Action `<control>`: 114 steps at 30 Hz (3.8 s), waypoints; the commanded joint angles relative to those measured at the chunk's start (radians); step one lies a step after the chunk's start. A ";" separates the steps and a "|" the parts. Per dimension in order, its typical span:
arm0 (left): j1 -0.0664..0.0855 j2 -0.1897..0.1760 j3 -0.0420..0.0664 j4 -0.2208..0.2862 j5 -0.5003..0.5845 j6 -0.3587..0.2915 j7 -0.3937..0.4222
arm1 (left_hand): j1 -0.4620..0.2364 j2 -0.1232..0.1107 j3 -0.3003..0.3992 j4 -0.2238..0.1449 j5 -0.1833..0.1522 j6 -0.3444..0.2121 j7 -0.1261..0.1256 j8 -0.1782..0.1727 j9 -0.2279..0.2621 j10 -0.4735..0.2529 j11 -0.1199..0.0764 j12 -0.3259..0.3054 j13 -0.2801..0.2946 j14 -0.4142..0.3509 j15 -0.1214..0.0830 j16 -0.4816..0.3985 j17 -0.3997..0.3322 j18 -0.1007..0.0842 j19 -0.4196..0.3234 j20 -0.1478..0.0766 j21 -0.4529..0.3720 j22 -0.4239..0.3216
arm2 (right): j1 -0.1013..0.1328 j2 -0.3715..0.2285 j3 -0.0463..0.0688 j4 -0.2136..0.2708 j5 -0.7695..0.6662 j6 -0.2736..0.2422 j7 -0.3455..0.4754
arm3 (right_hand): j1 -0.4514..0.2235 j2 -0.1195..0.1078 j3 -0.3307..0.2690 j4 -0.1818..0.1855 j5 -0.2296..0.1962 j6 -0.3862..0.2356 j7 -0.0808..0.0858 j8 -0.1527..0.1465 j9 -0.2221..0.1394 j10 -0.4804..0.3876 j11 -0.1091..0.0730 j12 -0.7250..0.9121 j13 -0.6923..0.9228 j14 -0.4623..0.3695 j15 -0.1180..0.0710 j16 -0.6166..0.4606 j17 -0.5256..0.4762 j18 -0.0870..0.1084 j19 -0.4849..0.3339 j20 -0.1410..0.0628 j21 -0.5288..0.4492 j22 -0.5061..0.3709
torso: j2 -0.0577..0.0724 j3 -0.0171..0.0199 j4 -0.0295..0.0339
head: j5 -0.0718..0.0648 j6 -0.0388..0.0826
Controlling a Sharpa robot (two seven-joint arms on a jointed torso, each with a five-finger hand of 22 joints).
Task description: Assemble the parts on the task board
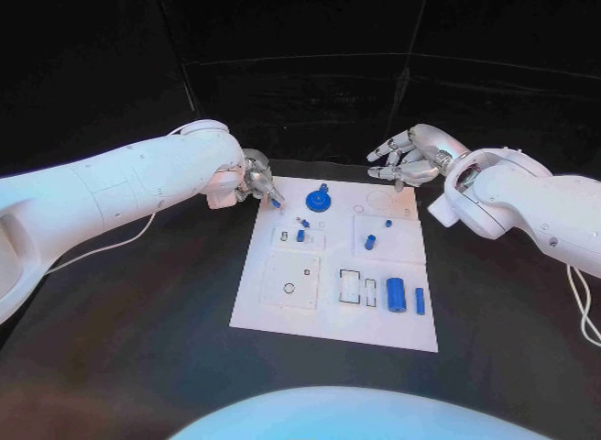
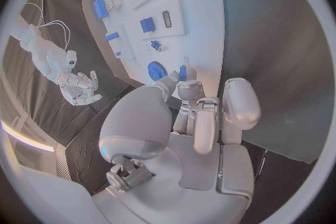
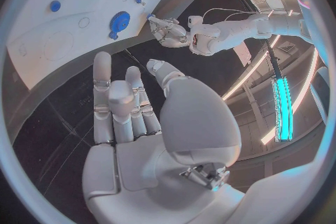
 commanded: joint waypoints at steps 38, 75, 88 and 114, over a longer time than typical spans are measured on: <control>-0.056 -0.199 -0.051 0.398 -0.049 -0.246 -0.065 | -0.097 -0.049 0.292 -0.161 0.003 0.001 -0.006 0.058 0.017 0.031 -0.007 0.012 0.004 0.095 0.000 0.003 0.216 0.006 0.020 -0.004 0.021 0.026 | 0.002 -0.012 0.001 0.003 0.004 0.000 0.009 | 0.006 0.006 0.002 0.006 0.009 -0.005 0.000 0.006 0.002 -0.008 0.001 0.007 -0.002 -0.004 -0.001 -0.006 -0.001 0.013 0.003 0.002 -0.005 -0.001 | 0.001 -0.0007 -0.0028 | 0.015 -0.010; -0.056 -0.174 -0.058 0.391 -0.094 -0.170 -0.074 | -0.112 -0.057 0.294 -0.158 0.002 0.004 -0.011 0.073 0.023 0.032 -0.012 0.008 -0.007 0.096 -0.003 0.005 0.221 0.005 0.023 -0.006 0.024 0.032 | 0.002 -0.009 0.001 0.000 0.004 0.001 0.009 | 0.007 0.006 0.003 0.006 0.009 -0.005 0.000 0.007 0.002 -0.008 0.001 0.007 -0.002 -0.004 -0.001 -0.006 -0.001 0.013 0.003 0.002 -0.006 -0.001 | 0.001 -0.0008 -0.0031 | 0.015 -0.016; -0.056 -0.172 -0.058 0.389 -0.095 -0.152 -0.075 | -0.117 -0.061 0.293 -0.157 0.002 0.007 -0.015 0.081 0.027 0.034 -0.014 0.010 -0.005 0.097 -0.004 0.006 0.223 0.005 0.023 -0.007 0.024 0.031 | 0.002 -0.006 0.001 -0.002 0.004 0.002 0.010 | 0.009 0.005 0.003 0.005 0.010 -0.005 0.000 0.007 0.002 -0.009 0.001 0.008 -0.002 -0.004 -0.001 -0.007 -0.001 0.013 0.003 0.002 -0.006 -0.002 | 0.001 -0.0007 -0.0023 | 0.014 -0.018; -0.056 -0.145 -0.058 0.357 -0.095 -0.129 -0.075 | -0.217 -0.091 0.232 -0.096 0.005 0.035 -0.032 0.107 0.022 0.049 -0.028 0.027 0.002 0.100 -0.015 0.015 0.239 0.002 0.029 -0.017 0.029 0.044 | 0.002 -0.006 0.001 -0.002 0.004 0.003 0.010 | 0.010 0.005 0.003 0.005 0.011 -0.006 0.001 0.007 0.002 -0.009 0.001 0.008 -0.003 -0.004 -0.001 -0.005 0.002 0.013 0.003 0.002 -0.006 -0.002 | 0.001 -0.0003 -0.0029 | 0.006 -0.022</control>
